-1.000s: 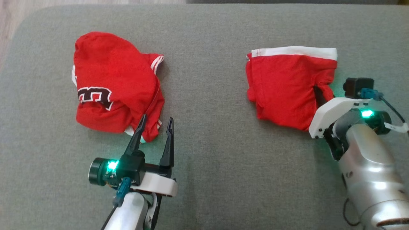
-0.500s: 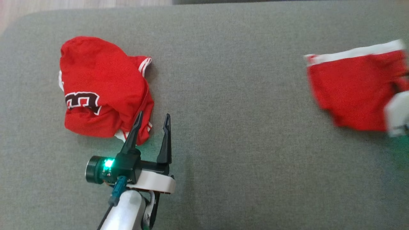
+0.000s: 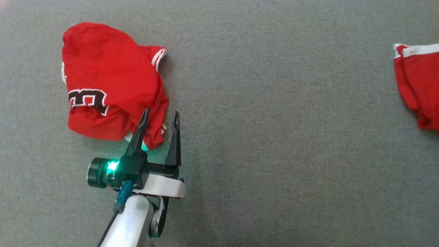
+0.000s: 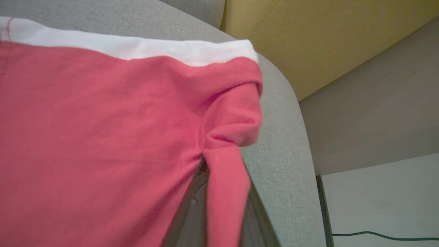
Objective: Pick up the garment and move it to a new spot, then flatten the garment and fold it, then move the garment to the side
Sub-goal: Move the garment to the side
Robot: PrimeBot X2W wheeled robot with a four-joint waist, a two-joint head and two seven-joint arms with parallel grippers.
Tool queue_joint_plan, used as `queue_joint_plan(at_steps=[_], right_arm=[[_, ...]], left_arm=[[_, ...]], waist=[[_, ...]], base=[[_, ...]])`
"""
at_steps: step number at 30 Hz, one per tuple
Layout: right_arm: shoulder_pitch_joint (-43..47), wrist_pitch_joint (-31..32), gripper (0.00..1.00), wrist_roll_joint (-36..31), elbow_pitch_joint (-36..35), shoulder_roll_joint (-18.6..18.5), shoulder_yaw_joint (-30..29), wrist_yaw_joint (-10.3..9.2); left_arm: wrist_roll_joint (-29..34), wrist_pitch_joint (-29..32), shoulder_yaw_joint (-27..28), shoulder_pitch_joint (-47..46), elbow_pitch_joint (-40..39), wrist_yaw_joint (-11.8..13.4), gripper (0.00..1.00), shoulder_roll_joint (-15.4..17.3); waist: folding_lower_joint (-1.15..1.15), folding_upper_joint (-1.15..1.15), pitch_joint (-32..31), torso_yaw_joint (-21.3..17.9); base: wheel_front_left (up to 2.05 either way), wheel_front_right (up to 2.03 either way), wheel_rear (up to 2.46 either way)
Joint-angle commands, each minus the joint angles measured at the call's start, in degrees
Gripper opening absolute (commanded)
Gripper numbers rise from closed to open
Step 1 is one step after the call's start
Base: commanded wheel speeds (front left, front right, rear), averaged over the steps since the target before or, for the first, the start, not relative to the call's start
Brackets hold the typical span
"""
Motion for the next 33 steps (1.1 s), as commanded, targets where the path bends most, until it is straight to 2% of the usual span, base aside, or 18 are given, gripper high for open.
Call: queue_joint_plan(at_steps=[1, 2, 3, 4, 5, 12, 16, 20, 22, 23, 25, 26, 27, 31, 33], right_arm=[[-0.70, -0.76, 0.00, -0.30, -0.84, -2.19, 0.08, 0.37], [-0.85, -0.93, 0.00, -0.53, -0.53, -2.06, -0.35, 0.37], [-1.03, -1.26, 0.13, -0.82, -0.30, -1.94, -0.87, 0.37], [-1.19, -1.48, 0.50, -1.14, -0.05, -1.63, -1.41, 0.37], [-1.31, -1.05, 1.00, -1.27, 0.55, -1.16, -2.04, 0.37], [-2.22, -2.31, 1.00, -4.12, 0.54, 1.66, -4.95, 0.37], [-3.17, -4.69, 1.00, -5.01, -2.01, 4.99, -6.35, 0.37], [-3.62, -8.24, 1.00, -3.43, -6.51, 10.81, -7.52, 0.37], [-3.17, -10.64, 1.00, -1.42, -11.36, 15.48, -8.01, 0.37], [-3.17, -10.64, 1.00, -1.42, -11.36, 15.48, -8.01, 0.37], [-2.10, -11.63, 1.00, -0.17, -15.26, 18.91, -8.36, 0.37], [-1.25, -11.90, 1.00, 0.21, -17.24, 20.59, -8.46, 0.37], [0.91, -12.37, 1.00, 1.32, -21.45, 23.89, -9.01, 0.37], [7.05, -12.95, 1.00, 2.66, -29.87, 30.47, -9.99, 0.37], [10.93, -13.31, 1.00, 2.32, -33.75, 32.55, -10.03, 0.37]], left_arm=[[0.56, -0.54, 2.13, -1.41, -1.66, -0.19, 1.00, 0.14], [0.62, -0.54, 2.20, -1.39, -1.65, -0.20, 1.00, 0.14], [0.68, -0.54, 2.25, -1.39, -1.62, -0.19, 1.00, 0.14], [0.75, -0.54, 2.30, -1.40, -1.57, -0.16, 1.00, 0.14], [0.81, -0.54, 2.34, -1.40, -1.48, -0.14, 1.00, 0.14], [0.92, -0.54, 3.08, -0.86, -1.16, -0.08, 1.00, 0.14], [1.17, -0.54, 4.26, 0.06, -1.69, 0.03, 1.00, 0.14], [1.33, -0.54, 5.85, 1.40, -2.38, 0.10, 1.00, 0.14], [1.66, -0.54, 6.57, 2.60, -3.00, -0.10, 1.00, 0.16], [1.66, -0.54, 6.57, 2.60, -3.00, -0.10, 1.00, 0.16], [1.77, -0.54, 7.19, 3.60, -3.54, -0.05, 1.00, 0.19], [1.79, -0.54, 7.56, 4.17, -3.83, 0.01, 1.00, 0.21], [1.80, -0.54, 8.21, 5.24, -4.31, 0.02, 1.00, 0.25], [1.90, -0.54, 9.08, 6.88, -4.60, -0.33, 1.00, 0.29], [1.93, -0.54, 9.33, 7.61, -4.78, -0.40, 1.00, 0.28]], waist=[[-0.01, 0.00, 0.00, -0.01], [-0.01, 0.00, 0.00, -0.03], [-0.01, 0.00, -0.04, -0.08], [-0.01, 0.00, -0.16, -0.16], [-0.01, 0.00, -0.34, -0.27], [-0.01, 0.00, -3.30, -1.64], [-0.01, 0.00, -5.87, -2.88], [-0.01, 0.00, -9.33, -4.03], [-0.01, 0.00, -11.75, -4.72], [-0.01, 0.00, -11.75, -4.72], [-0.01, 0.00, -13.02, -5.24], [-0.01, 0.00, -13.67, -5.51], [-0.01, 0.00, -14.66, -5.90], [-0.01, 0.00, -16.06, -6.21], [-0.01, 0.00, -16.63, -6.18]], base=[[0.00, 0.00, 0.00], [0.00, 0.00, 0.00], [0.00, 0.00, 0.00], [0.00, 0.00, 0.00], [0.00, 0.00, 0.00], [0.00, 0.00, 0.00], [0.00, 0.00, 0.00], [0.00, 0.00, 0.00], [0.00, 0.00, 0.00], [0.00, 0.00, 0.00], [0.00, 0.00, 0.00], [0.00, 0.00, 0.00], [0.00, 0.00, 0.00], [0.00, 0.00, 0.00], [0.00, 0.00, 0.00]])
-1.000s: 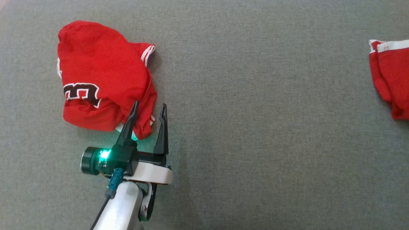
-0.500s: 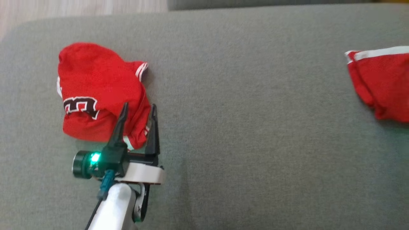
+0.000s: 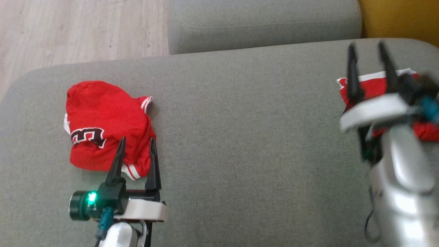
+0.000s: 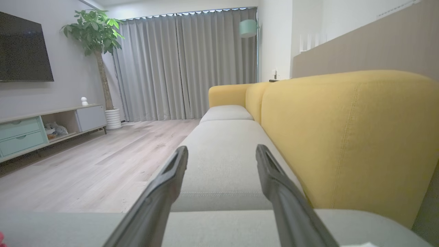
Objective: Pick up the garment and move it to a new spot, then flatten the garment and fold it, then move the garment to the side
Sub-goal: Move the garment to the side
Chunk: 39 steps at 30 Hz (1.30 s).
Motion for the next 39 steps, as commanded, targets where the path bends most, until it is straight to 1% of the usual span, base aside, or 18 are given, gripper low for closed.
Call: queue_joint_plan(at_steps=[1, 6, 7, 9, 12, 16, 22, 39], right_arm=[[0.63, -0.79, 1.00, -0.29, -3.29, 0.90, 1.18, 0.37], [12.68, -1.73, 1.00, 0.20, -9.58, 2.18, 1.21, 0.37], [15.00, -1.84, 1.00, 1.18, -10.49, 2.20, 1.71, 0.37], [18.98, -1.97, 1.00, 0.46, -12.95, 2.23, 3.13, 0.37], [23.83, -2.01, 1.00, 1.25, -17.14, 2.24, 3.27, 0.37], [28.55, -2.02, 1.00, 2.73, -20.47, 2.25, 3.03, 0.37], [31.33, -2.03, 1.00, 2.96, -22.65, 2.25, 1.98, 0.37], [31.57, -2.04, 1.00, 3.68, -22.80, 2.25, 2.16, 0.37]], left_arm=[[0.38, -0.54, 2.17, -0.86, -2.17, 0.00, 1.00, 0.22], [0.29, -0.54, 1.79, 1.15, -1.95, -0.36, 1.00, 0.17], [0.41, -0.54, 1.72, 1.59, -1.94, -0.44, 1.00, 0.16], [0.21, -0.54, 2.01, 2.35, -2.25, -0.52, 1.00, 0.15], [0.50, -0.54, 2.14, 3.28, -2.93, -0.60, 1.00, 0.13], [0.57, -0.54, 1.94, 3.97, -3.48, -0.40, 1.00, 0.11], [0.49, -0.54, 1.51, 4.34, -4.18, 0.46, 1.00, 0.10], [0.80, -0.54, 0.90, 4.08, -3.64, 0.62, 1.00, 0.10]], waist=[[0.01, 0.00, -0.66, 0.07], [0.01, 0.00, -2.11, 0.59], [0.01, 0.00, -2.22, 0.55], [0.01, 0.00, -2.17, 0.38], [0.01, 0.00, -2.16, 0.26], [0.01, 0.00, -2.36, 0.40], [0.01, 0.00, -2.65, 0.21], [0.01, 0.00, -2.88, 0.62]], base=[[0.00, 0.00, 0.00], [0.00, 0.00, 0.00], [0.00, 0.00, 0.00], [0.00, 0.00, 0.00], [0.00, 0.00, 0.00], [0.00, 0.00, 0.00], [0.00, 0.00, 0.00], [0.00, 0.00, 0.00]])
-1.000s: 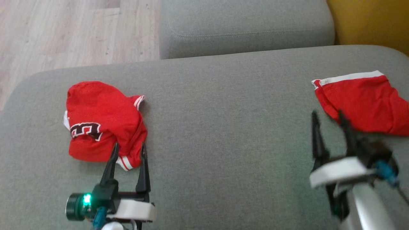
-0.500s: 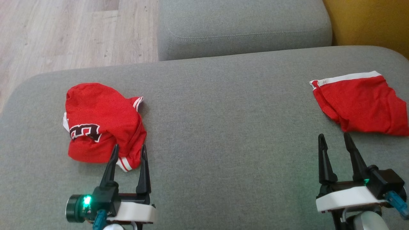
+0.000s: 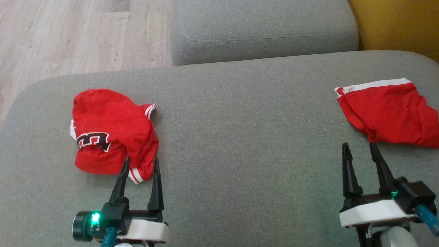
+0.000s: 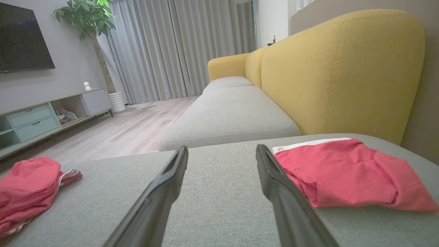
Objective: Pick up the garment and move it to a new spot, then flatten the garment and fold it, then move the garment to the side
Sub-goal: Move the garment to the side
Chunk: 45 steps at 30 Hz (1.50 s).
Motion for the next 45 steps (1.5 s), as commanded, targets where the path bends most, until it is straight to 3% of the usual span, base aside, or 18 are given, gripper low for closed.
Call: queue_joint_plan(at_steps=[1, 8, 28, 36, 41, 45], right_arm=[[-1.51, -0.63, 1.00, 0.63, -1.70, -0.15, 1.34, 0.39], [-1.01, -0.63, 1.00, 1.13, -1.70, -0.15, 2.37, 0.39], [0.25, -0.63, 1.00, 3.08, -1.05, -0.15, 8.80, 0.39], [0.17, -0.63, 1.00, 3.22, -1.05, -0.15, 9.33, 0.39], [-0.77, -0.63, 1.00, 2.48, -1.13, -0.15, 9.07, 0.39], [-1.99, -0.63, 1.00, 2.11, -1.57, -0.15, 8.08, 0.39]], left_arm=[[0.54, -0.55, 1.38, -1.95, -1.48, 0.46, 1.00, 0.06], [0.46, -0.55, 1.32, -2.15, -1.13, 0.48, 1.00, 0.06], [2.20, -0.55, 3.98, -0.28, -1.13, -0.49, 1.00, 0.06], [2.87, -0.55, 4.72, -0.26, -1.20, -1.23, 1.00, 0.10], [3.99, -0.55, 3.31, -3.46, 0.65, -3.80, 1.00, 1.02], [4.37, -0.15, 1.30, -8.67, 6.02, -7.26, 1.00, 2.07]], waist=[[0.00, 0.00, -0.01, 0.11], [0.00, 0.00, -0.53, 2.93], [0.00, 0.00, -2.55, 16.89], [0.00, 0.00, -1.95, 17.96], [0.00, 0.00, 0.55, 17.03], [0.00, 0.00, 3.34, 15.66]], base=[[0.00, 0.00, 0.00], [0.00, 0.00, 0.00], [0.00, 0.00, 0.00], [0.00, 0.00, 0.00], [0.00, 0.00, 0.00], [0.00, 0.00, 0.00]])
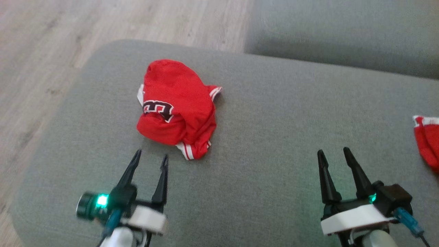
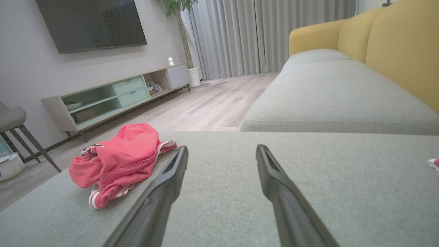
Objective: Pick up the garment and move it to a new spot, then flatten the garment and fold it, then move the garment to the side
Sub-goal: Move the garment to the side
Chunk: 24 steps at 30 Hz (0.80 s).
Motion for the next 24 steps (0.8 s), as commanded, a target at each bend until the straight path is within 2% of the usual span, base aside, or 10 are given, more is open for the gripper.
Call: queue_joint_plan(at_steps=[1, 5, 10, 22, 23, 24], right_arm=[[-3.06, -0.62, 1.00, -0.64, -2.16, -0.20, 0.93, 0.39], [-4.40, -0.62, 1.00, -1.19, -2.57, -0.20, 0.11, 0.39], [-6.10, -0.62, 1.00, -1.45, -2.81, -0.20, -0.17, 0.39], [-7.70, -0.62, 1.00, -1.38, -2.62, -0.20, -0.09, 0.39], [-7.69, -0.62, 1.00, -1.31, -2.56, -0.20, -0.08, 0.39], [-7.66, -0.62, 1.00, -1.27, -2.47, -0.20, -0.05, 0.39]], left_arm=[[0.56, 0.69, 0.58, -5.36, -0.17, -1.22, 1.00, 0.66], [1.57, 4.84, -3.13, -12.00, 4.65, -4.58, 1.00, 1.22], [1.50, 8.69, -6.45, -18.64, 10.05, -6.17, 1.00, 1.49], [1.64, 11.21, -4.90, -26.43, 22.92, -2.35, 1.00, 2.63], [1.57, 10.75, -4.99, -26.76, 23.51, -2.46, 0.84, 2.66], [1.45, 10.31, -5.10, -27.08, 24.02, -2.65, 0.35, 2.65]], waist=[[0.00, 0.00, 2.06, -1.32], [0.00, 0.00, 5.08, -2.87], [0.00, 0.00, 7.92, -5.15], [0.00, 0.00, 10.26, -9.34], [0.00, 0.00, 10.18, -9.48], [0.00, 0.00, 10.03, -9.58]], base=[[0.00, 0.00, 0.00], [0.00, 0.00, 0.00], [0.00, 0.00, 0.00], [0.00, 0.00, 0.00], [0.00, 0.00, 0.00], [0.00, 0.00, 0.00]])
